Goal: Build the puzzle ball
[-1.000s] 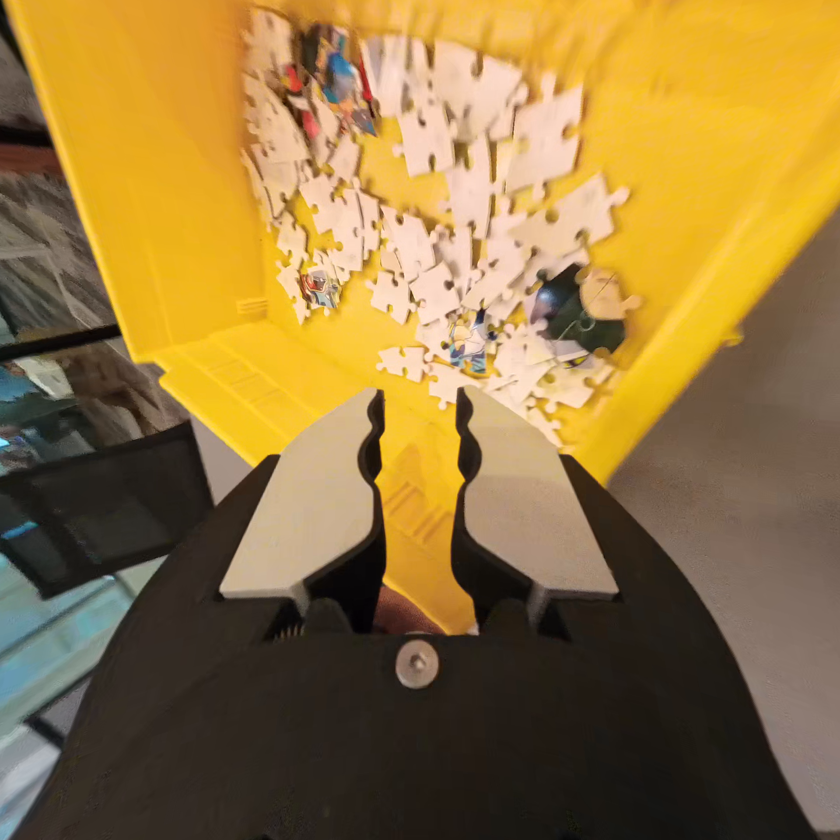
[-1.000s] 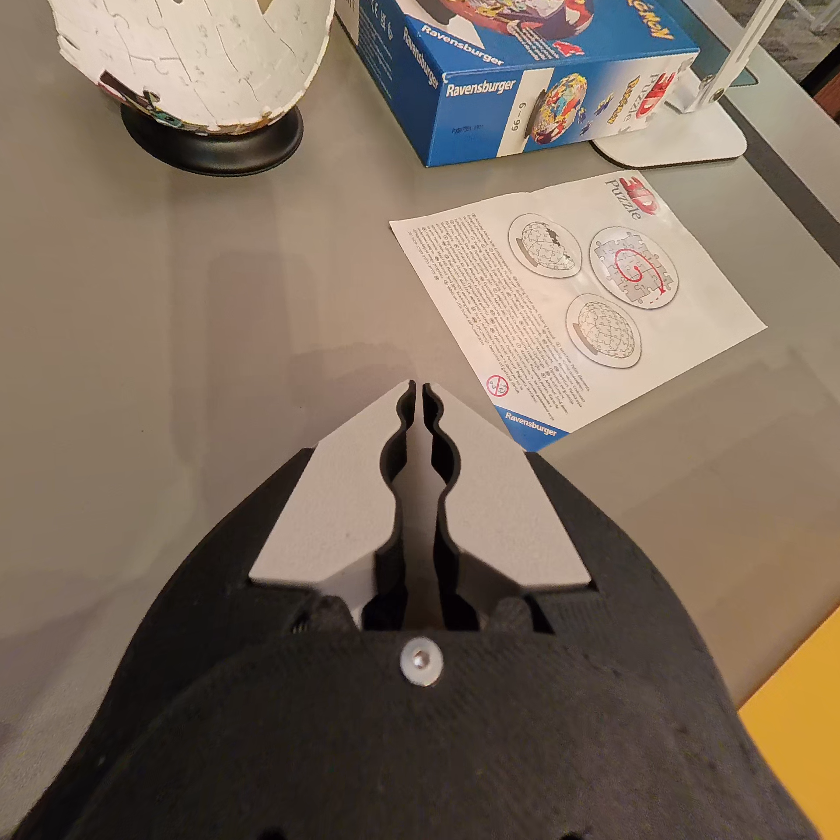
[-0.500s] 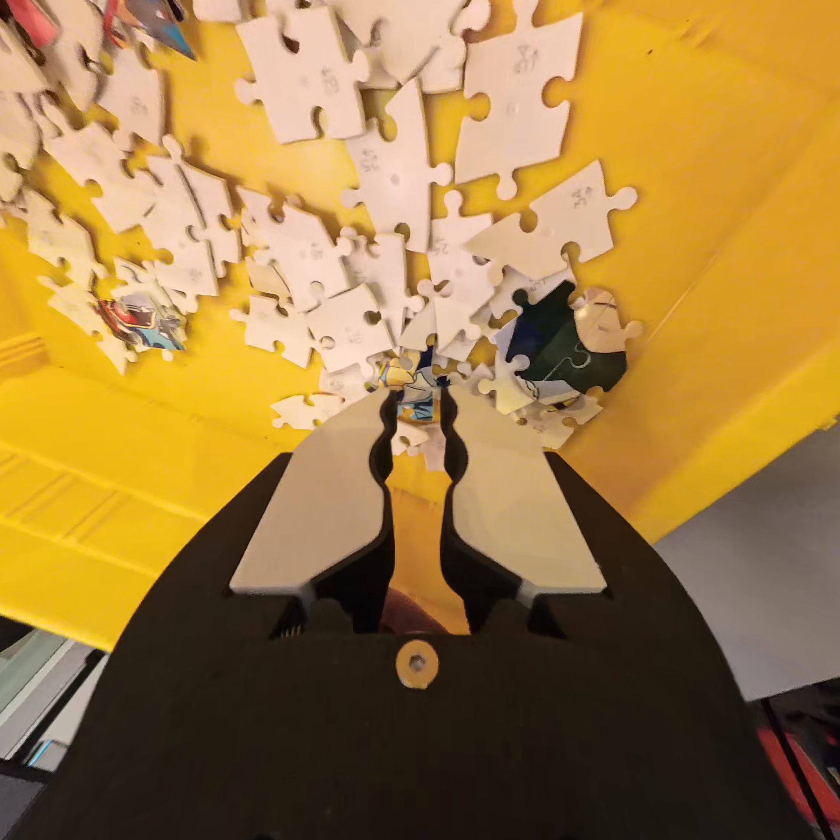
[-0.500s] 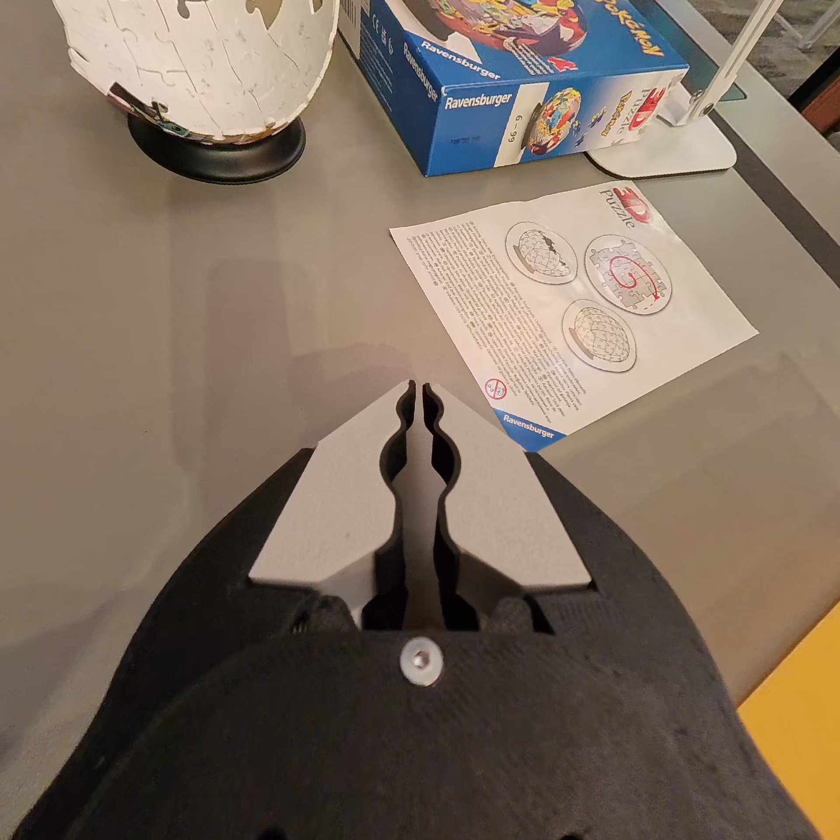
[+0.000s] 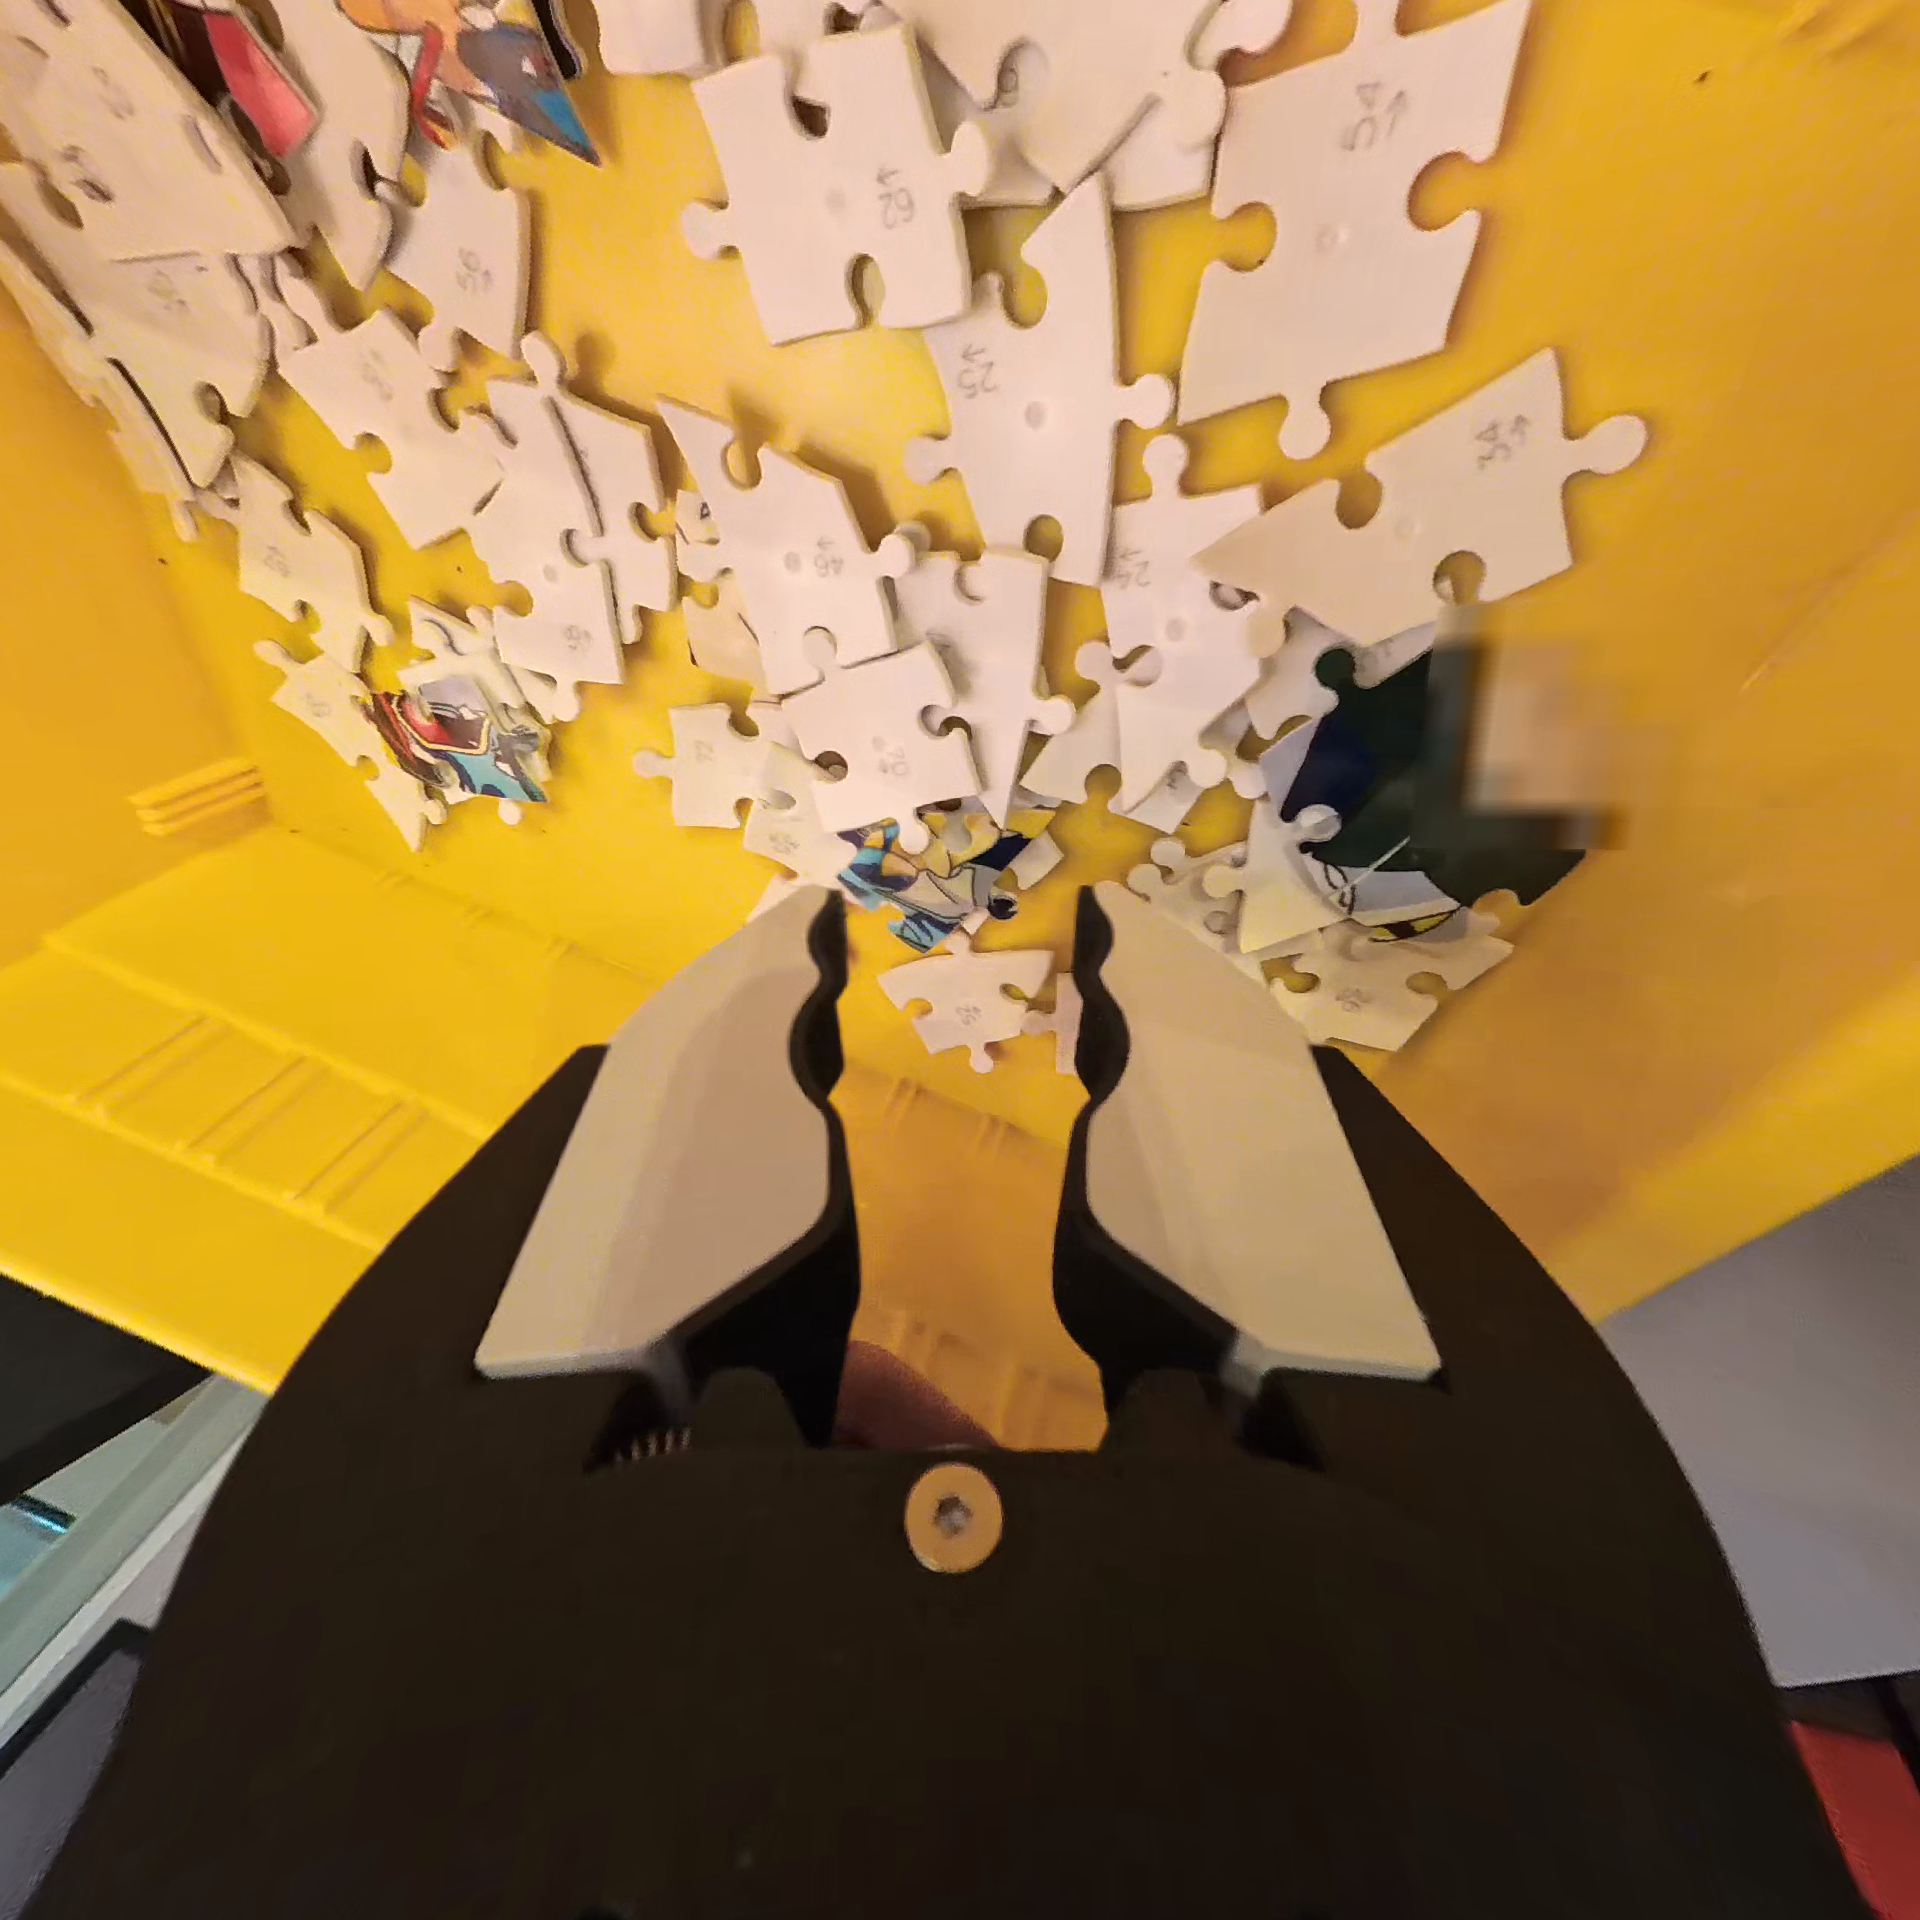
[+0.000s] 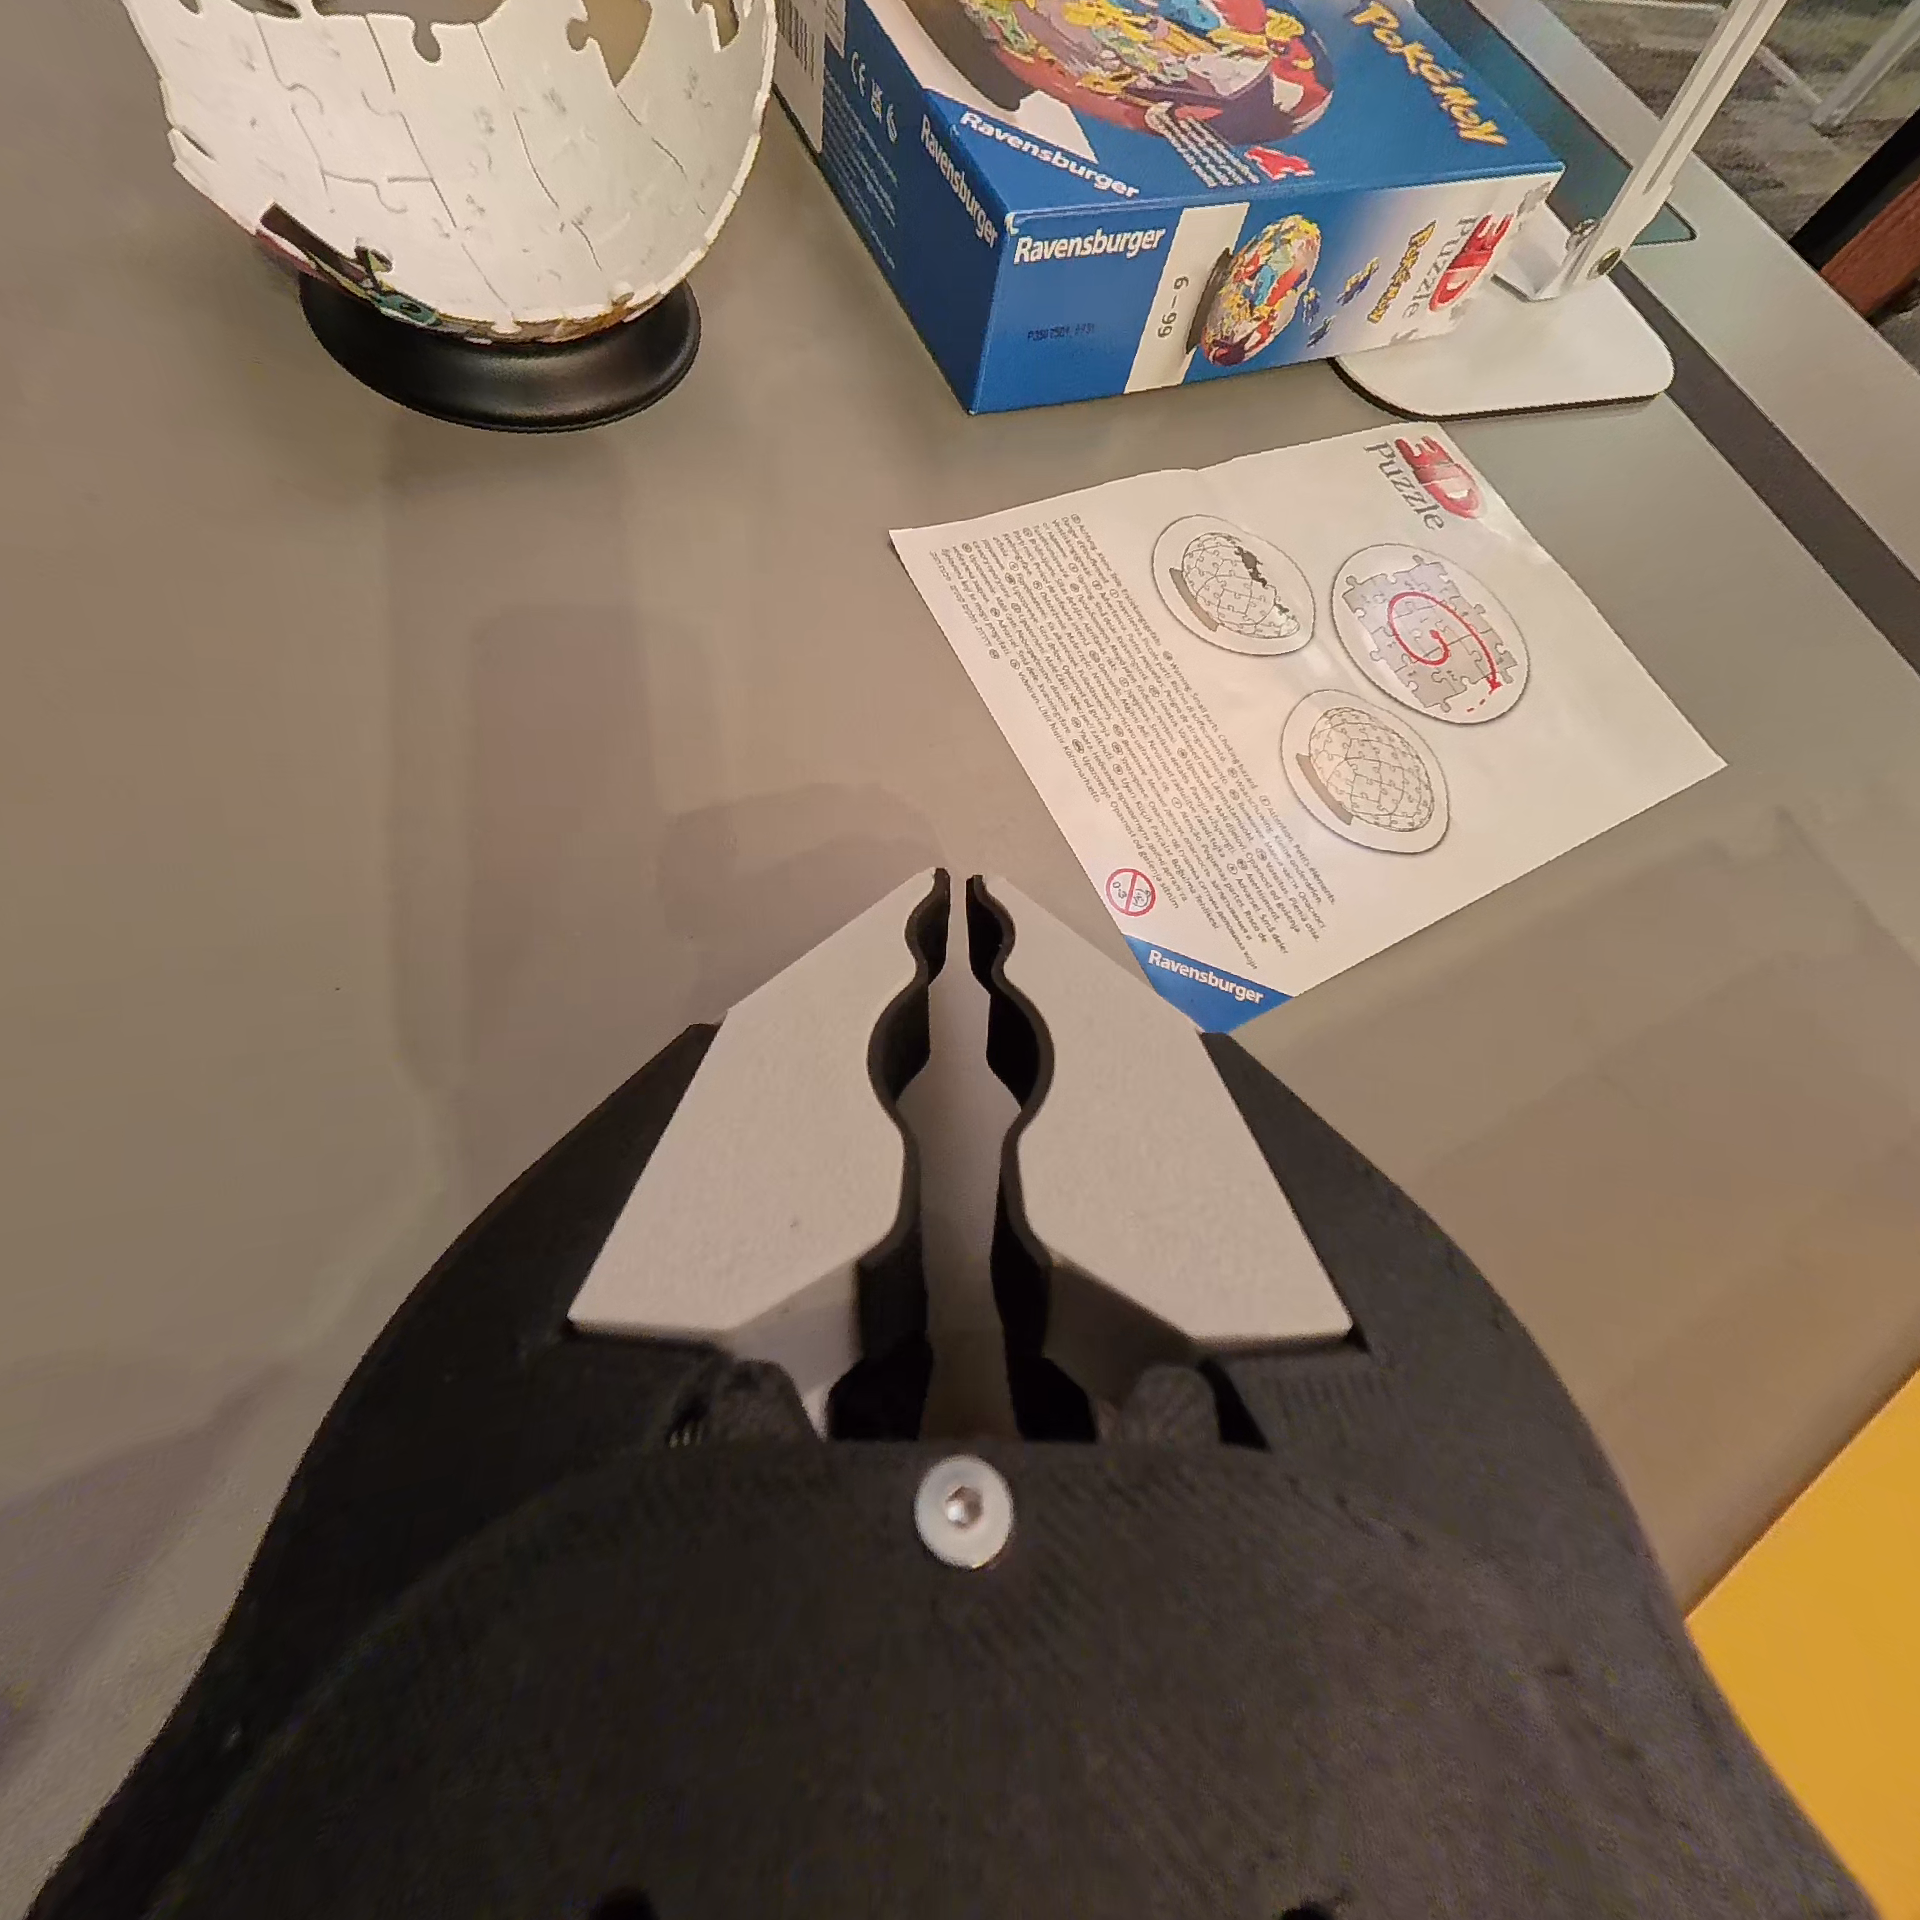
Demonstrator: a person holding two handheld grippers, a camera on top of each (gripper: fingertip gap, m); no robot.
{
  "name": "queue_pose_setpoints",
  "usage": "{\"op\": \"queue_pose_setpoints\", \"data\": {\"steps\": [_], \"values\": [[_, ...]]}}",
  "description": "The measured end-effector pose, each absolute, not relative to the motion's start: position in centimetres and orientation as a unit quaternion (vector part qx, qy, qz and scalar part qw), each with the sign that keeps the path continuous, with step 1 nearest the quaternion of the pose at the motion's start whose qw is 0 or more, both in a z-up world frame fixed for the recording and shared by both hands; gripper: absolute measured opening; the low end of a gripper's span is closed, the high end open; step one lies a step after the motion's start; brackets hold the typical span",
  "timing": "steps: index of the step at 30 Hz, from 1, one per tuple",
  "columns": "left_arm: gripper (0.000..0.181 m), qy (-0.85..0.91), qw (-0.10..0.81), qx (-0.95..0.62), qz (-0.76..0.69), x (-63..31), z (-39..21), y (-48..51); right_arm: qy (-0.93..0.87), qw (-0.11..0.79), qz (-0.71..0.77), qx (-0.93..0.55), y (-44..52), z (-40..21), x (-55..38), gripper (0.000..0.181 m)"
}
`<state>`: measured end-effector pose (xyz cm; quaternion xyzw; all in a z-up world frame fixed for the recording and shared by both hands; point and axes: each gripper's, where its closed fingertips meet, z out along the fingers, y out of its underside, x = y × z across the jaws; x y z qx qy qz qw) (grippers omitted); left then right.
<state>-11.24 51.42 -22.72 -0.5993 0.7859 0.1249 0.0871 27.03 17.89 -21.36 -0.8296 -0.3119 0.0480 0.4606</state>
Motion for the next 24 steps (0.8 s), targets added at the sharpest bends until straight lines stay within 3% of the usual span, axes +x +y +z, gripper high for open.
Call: {"op": "queue_pose_setpoints", "data": {"steps": [4, 7, 11, 24], "values": [[0.042, 0.788, 0.063, -0.600, 0.120, -11.3, -23.0, 51.5, -0.312, 0.462, 0.048, -0.829, 17.9, -21.3, 27.0, 0.002], [0.028, 0.786, 0.036, -0.608, 0.102, -11.5, -23.3, 51.4, -0.312, 0.463, 0.048, -0.829, 17.9, -21.3, 27.0, 0.002], [0.029, 0.788, 0.023, -0.607, 0.098, -11.6, -23.3, 51.9, -0.311, 0.465, 0.048, -0.828, 17.9, -21.2, 27.0, 0.002], [0.004, 0.782, 0.049, -0.616, 0.079, -10.8, -22.1, 53.3, -0.309, 0.468, 0.051, -0.826, 17.9, -21.1, 27.1, 0.002]]}}
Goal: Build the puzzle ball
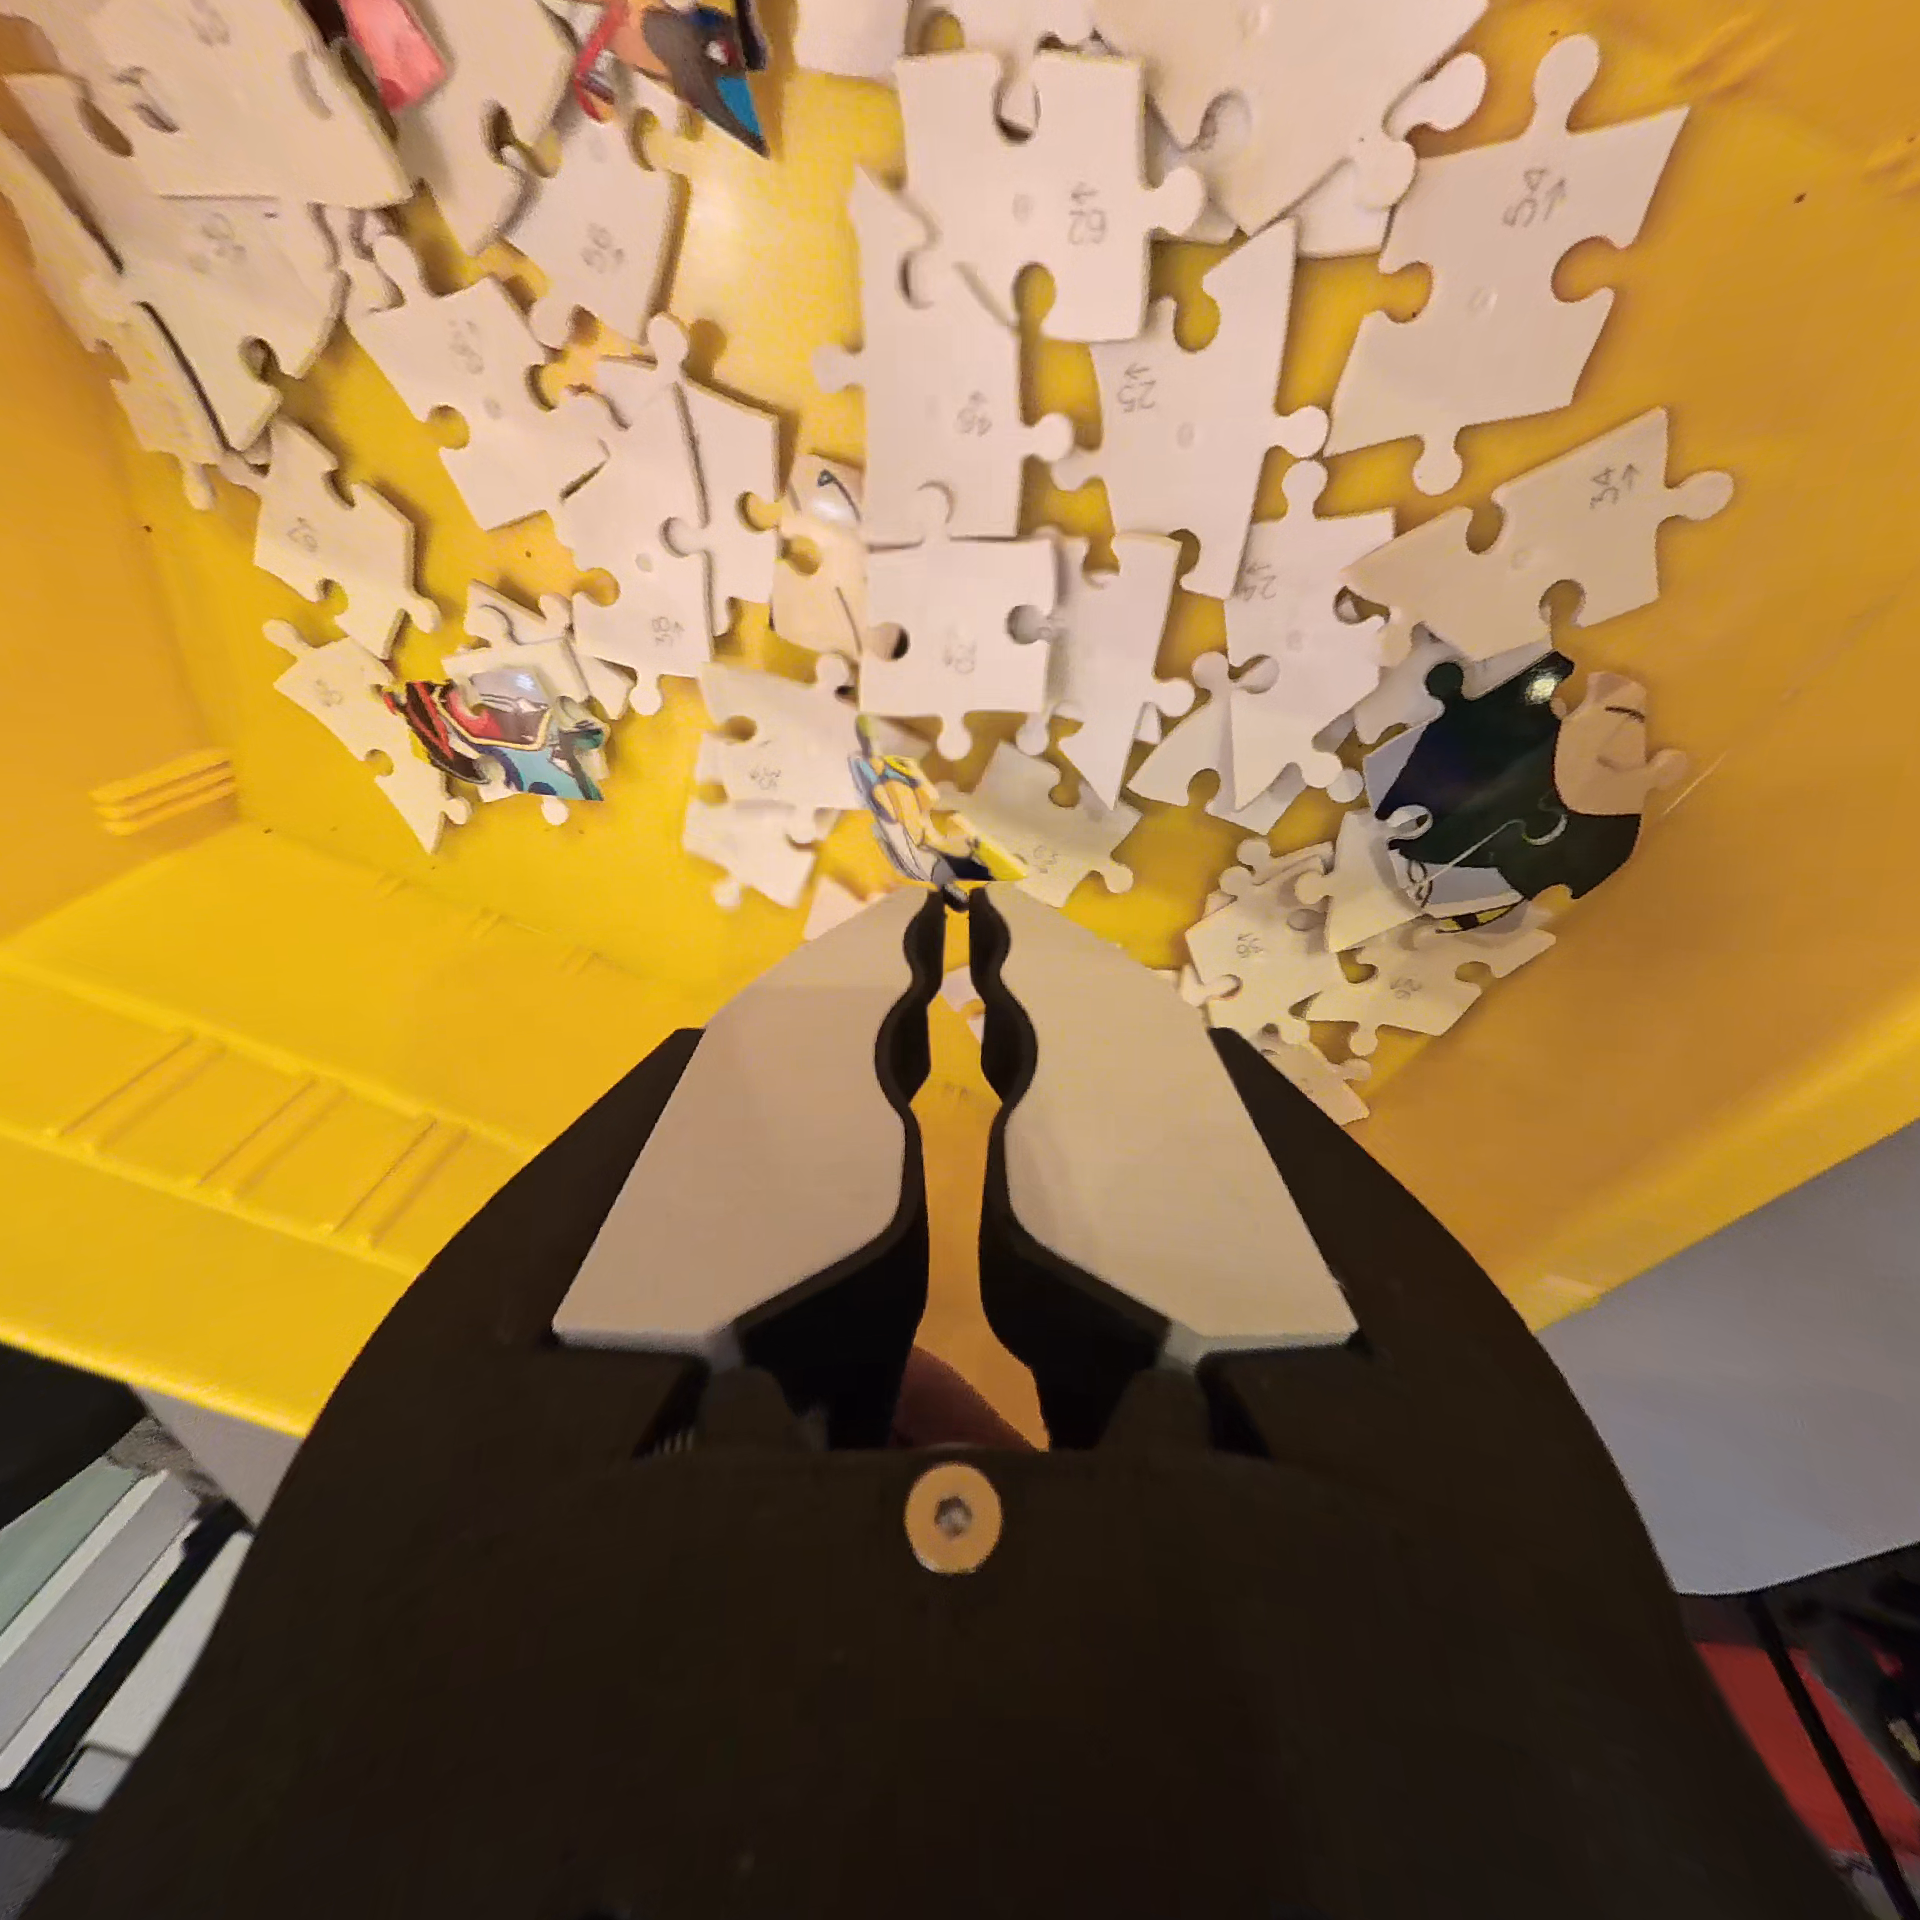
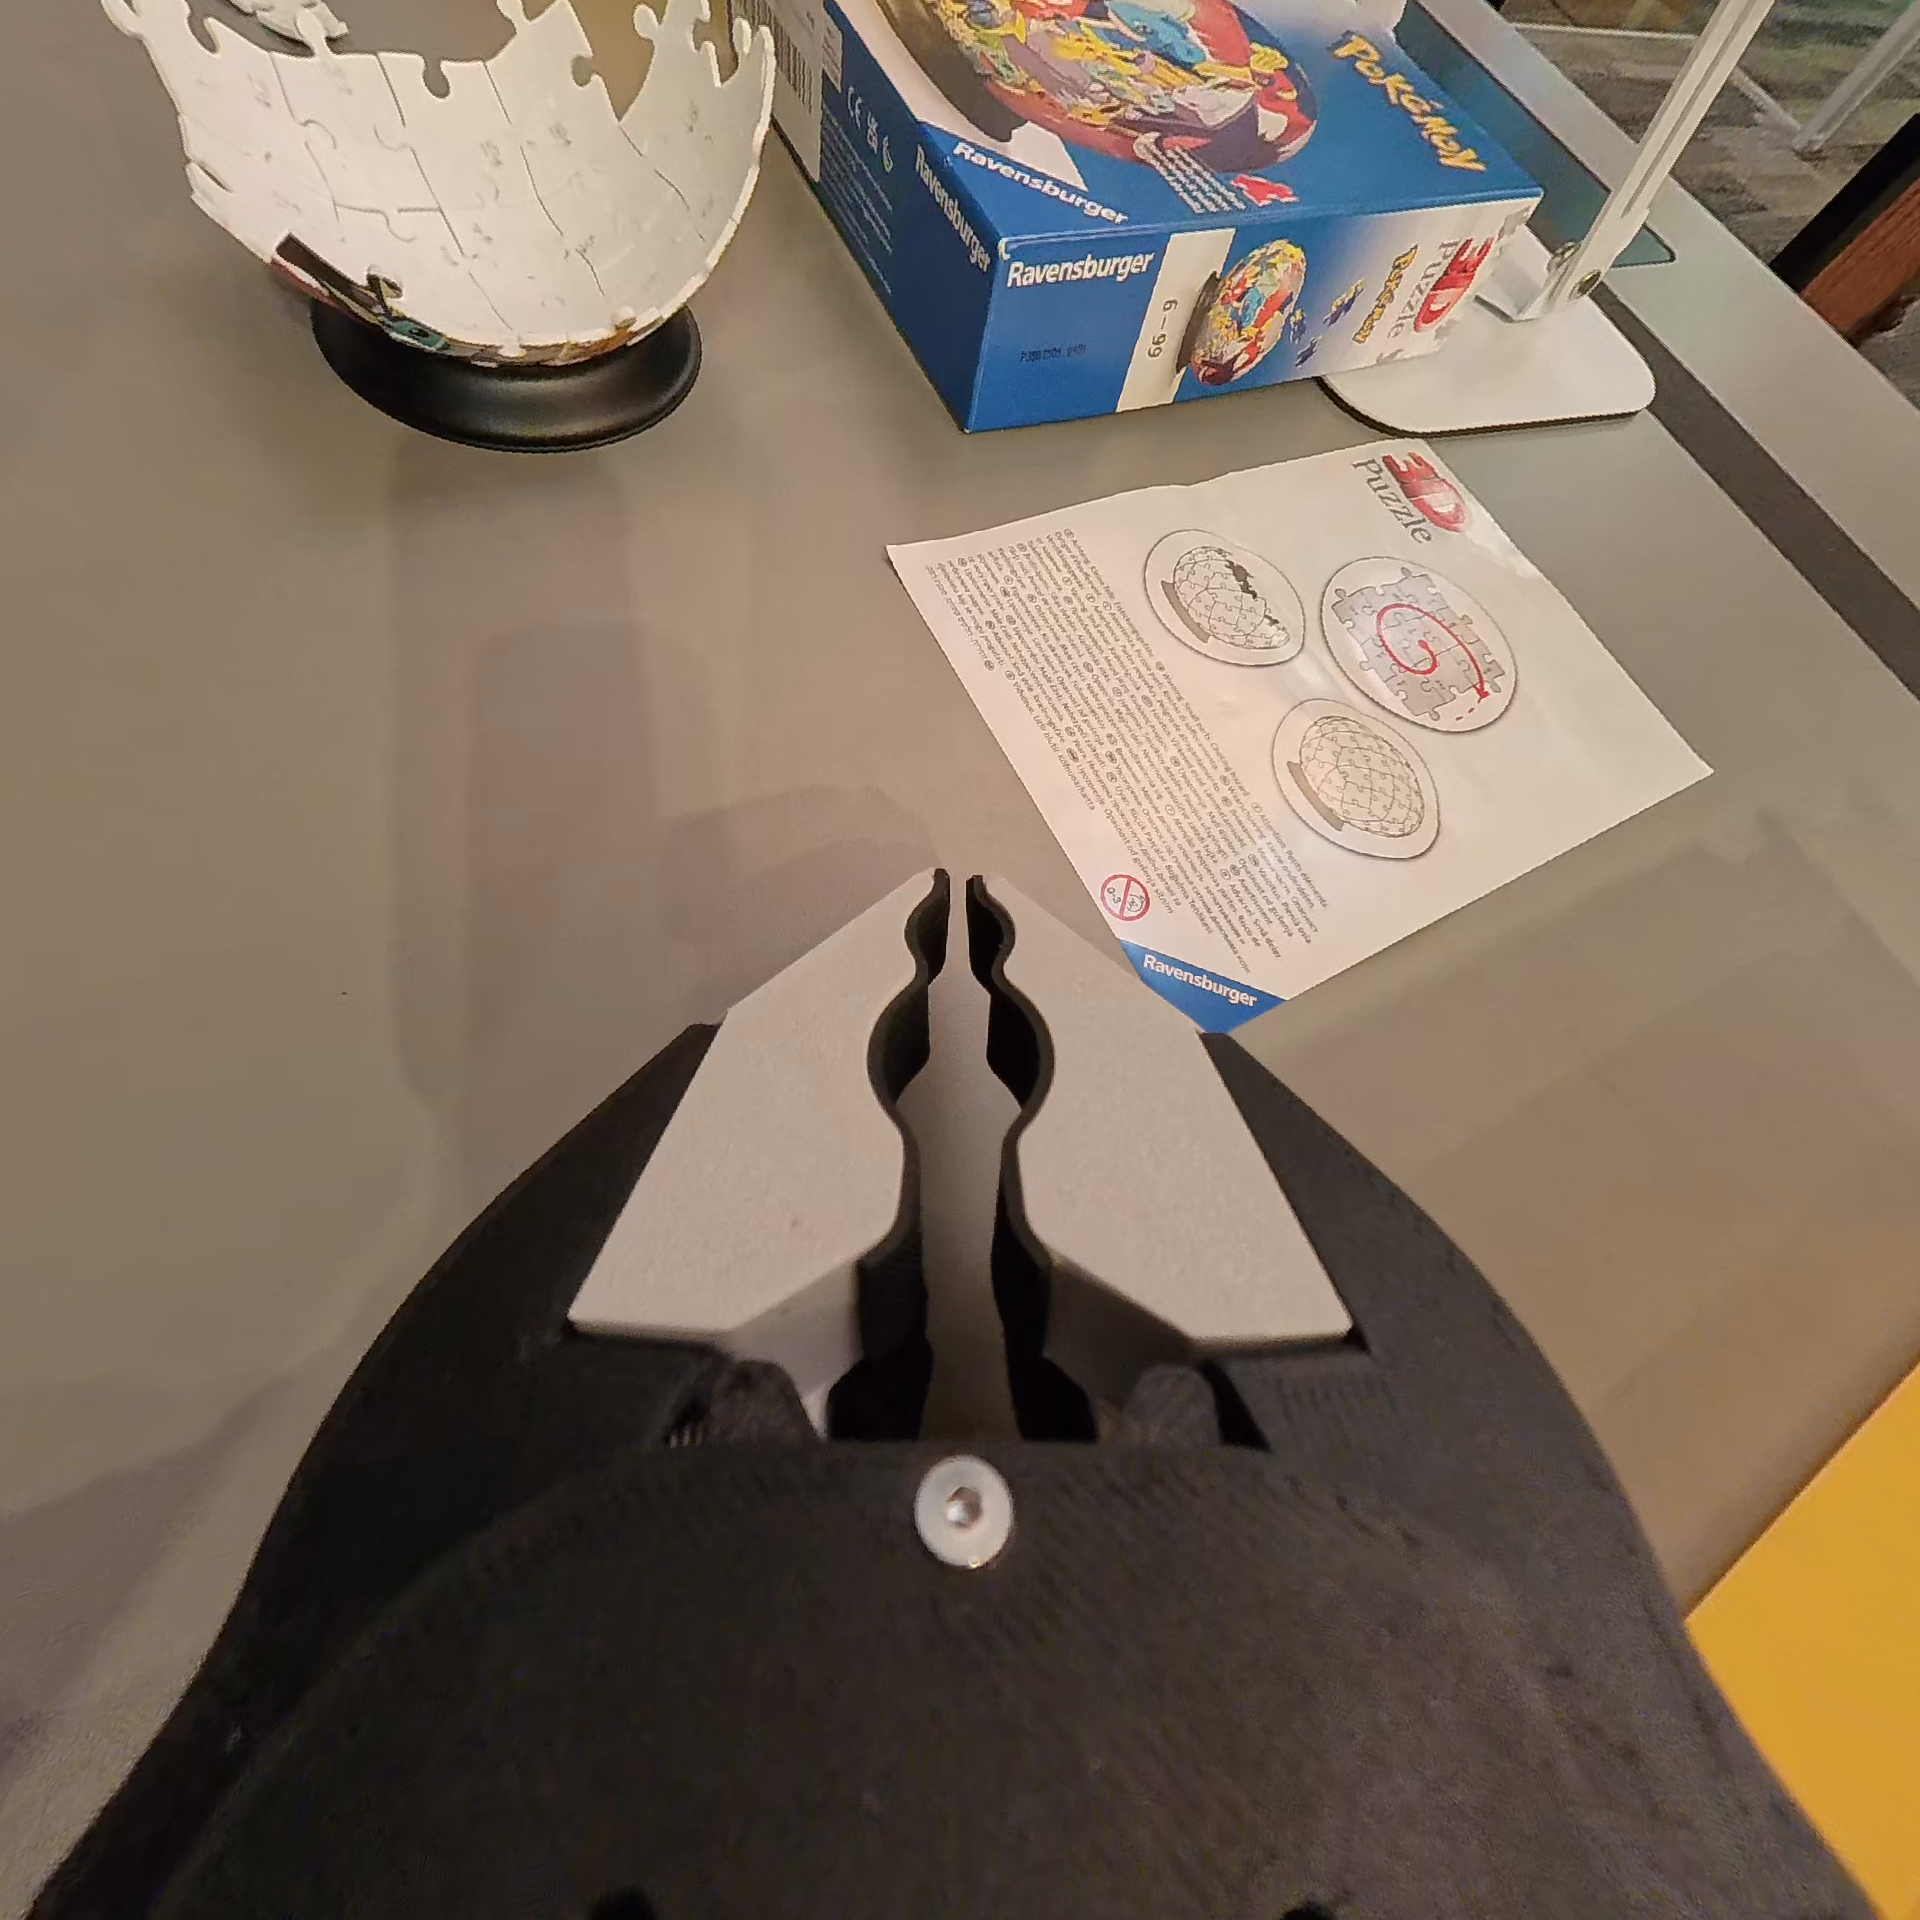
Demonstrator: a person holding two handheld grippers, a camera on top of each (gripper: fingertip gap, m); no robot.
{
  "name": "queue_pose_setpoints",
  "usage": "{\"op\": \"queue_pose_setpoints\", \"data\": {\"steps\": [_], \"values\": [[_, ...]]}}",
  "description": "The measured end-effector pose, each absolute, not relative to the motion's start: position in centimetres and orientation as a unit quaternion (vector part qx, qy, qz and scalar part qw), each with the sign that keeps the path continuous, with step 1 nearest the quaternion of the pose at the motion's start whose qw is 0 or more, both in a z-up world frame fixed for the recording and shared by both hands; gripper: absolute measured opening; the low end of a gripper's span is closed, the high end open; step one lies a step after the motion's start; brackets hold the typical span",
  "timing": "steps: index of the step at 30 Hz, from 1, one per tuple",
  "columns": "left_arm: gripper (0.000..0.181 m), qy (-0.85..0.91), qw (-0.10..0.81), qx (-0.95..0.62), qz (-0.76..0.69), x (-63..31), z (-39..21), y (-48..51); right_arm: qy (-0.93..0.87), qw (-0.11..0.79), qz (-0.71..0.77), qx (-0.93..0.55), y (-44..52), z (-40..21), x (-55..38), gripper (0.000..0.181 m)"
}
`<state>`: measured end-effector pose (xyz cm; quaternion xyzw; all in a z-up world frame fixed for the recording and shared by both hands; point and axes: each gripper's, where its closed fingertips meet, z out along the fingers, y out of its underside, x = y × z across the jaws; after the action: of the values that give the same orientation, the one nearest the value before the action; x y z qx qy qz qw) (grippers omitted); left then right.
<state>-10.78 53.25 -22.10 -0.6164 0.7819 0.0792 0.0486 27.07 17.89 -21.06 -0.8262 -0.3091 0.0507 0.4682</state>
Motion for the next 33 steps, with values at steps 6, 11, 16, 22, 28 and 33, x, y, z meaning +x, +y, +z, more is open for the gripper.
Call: {"op": "queue_pose_setpoints", "data": {"steps": [6, 11, 16, 22, 28, 33], "values": [[0.003, 0.760, 0.048, -0.648, 0.028, -10.0, -21.0, 53.1, -0.309, 0.469, 0.051, -0.826, 17.9, -21.0, 27.1, 0.002], [0.003, 0.727, 0.005, -0.683, -0.069, -9.3, -19.9, 51.4, -0.308, 0.470, 0.052, -0.826, 17.9, -21.0, 27.1, 0.002], [0.003, 0.703, -0.037, -0.701, -0.111, -9.2, -19.9, 50.6, -0.308, 0.470, 0.053, -0.825, 17.9, -21.0, 27.1, 0.002], [0.005, 0.702, -0.065, -0.708, -0.032, -10.3, -22.0, 51.8, -0.309, 0.471, 0.052, -0.825, 17.9, -21.0, 27.1, 0.002], [0.005, 0.695, -0.048, -0.718, -0.015, -10.1, -22.0, 53.0, -0.308, 0.471, 0.054, -0.825, 17.8, -21.0, 27.0, 0.002], [0.004, 0.689, -0.023, -0.723, -0.040, -9.4, -21.4, 53.2, -0.308, 0.472, 0.054, -0.824, 17.8, -20.9, 27.0, 0.002]]}}
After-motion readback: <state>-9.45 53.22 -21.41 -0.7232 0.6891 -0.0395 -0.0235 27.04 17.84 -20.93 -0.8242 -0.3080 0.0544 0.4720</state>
